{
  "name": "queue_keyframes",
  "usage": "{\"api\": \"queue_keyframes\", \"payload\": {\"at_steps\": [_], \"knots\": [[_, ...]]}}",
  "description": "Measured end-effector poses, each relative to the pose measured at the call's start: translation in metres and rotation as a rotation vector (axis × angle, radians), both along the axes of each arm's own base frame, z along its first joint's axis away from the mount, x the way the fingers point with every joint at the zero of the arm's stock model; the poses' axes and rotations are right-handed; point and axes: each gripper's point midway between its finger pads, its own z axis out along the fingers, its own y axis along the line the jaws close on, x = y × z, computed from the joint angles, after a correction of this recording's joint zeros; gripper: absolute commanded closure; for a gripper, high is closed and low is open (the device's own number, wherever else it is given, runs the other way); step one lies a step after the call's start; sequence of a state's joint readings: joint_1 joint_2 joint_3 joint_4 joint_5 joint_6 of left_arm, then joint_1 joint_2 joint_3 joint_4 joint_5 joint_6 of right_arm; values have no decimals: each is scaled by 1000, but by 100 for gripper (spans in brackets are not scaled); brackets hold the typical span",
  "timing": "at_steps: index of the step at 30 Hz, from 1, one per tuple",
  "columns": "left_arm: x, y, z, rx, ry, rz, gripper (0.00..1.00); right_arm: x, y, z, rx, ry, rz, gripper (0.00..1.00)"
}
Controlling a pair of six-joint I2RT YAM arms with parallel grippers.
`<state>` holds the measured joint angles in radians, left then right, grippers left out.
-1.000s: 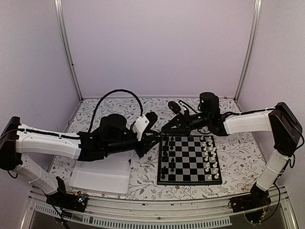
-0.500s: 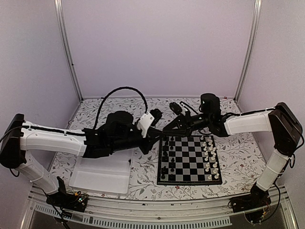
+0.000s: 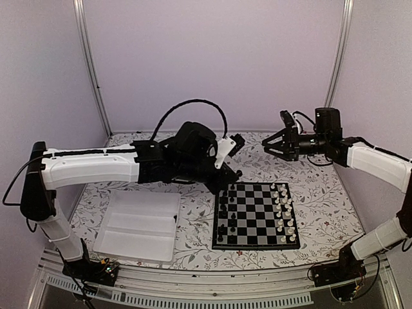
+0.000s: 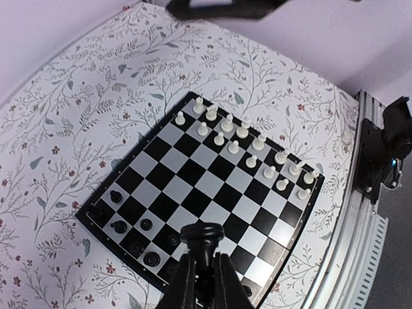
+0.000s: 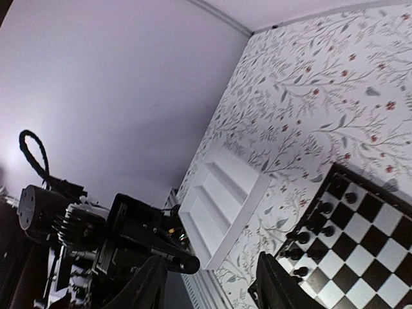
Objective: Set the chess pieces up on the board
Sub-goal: Place the chess piece on the chessboard.
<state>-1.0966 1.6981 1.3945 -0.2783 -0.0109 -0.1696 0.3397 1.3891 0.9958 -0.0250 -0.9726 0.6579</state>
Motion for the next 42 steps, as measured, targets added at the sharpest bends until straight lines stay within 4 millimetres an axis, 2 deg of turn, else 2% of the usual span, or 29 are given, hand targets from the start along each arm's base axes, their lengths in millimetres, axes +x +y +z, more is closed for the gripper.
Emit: {"api": "queue_keyframes", "payload": {"at_steps": [3,6,9,14,18,23,25,27,31,34,38,42], "knots": [[-5,-8,-19,87,98,-22,100,11,-40,10,-81,-83,-158,46],[-12,-18,-43,174,199,-55,100,10,-61,12,-159,-135,-244,46],[-17,-31,-69,262,284,-81,100,5,-69,5,-229,-155,-272,45],[-32,-56,-106,373,372,-130,100,4,-83,-22,-349,-124,-315,45],[-55,-57,-137,463,435,-164,100,3,-93,-36,-422,-104,-340,45],[-72,-59,-169,532,494,-179,100,0,-100,-42,-464,-104,-358,45],[-76,-61,-179,547,519,-180,95,-1,-101,-43,-472,-104,-360,45],[-78,-63,-185,550,541,-179,86,-2,-102,-46,-479,-101,-359,45],[-79,-65,-184,541,553,-174,78,-3,-102,-48,-485,-96,-355,45],[-79,-65,-184,538,561,-170,78,-4,-102,-50,-490,-90,-351,45],[-80,-66,-183,534,569,-171,87,-6,-103,-53,-497,-82,-346,45],[-78,-67,-182,520,575,-176,83,-9,-103,-55,-507,-75,-337,44]]}}
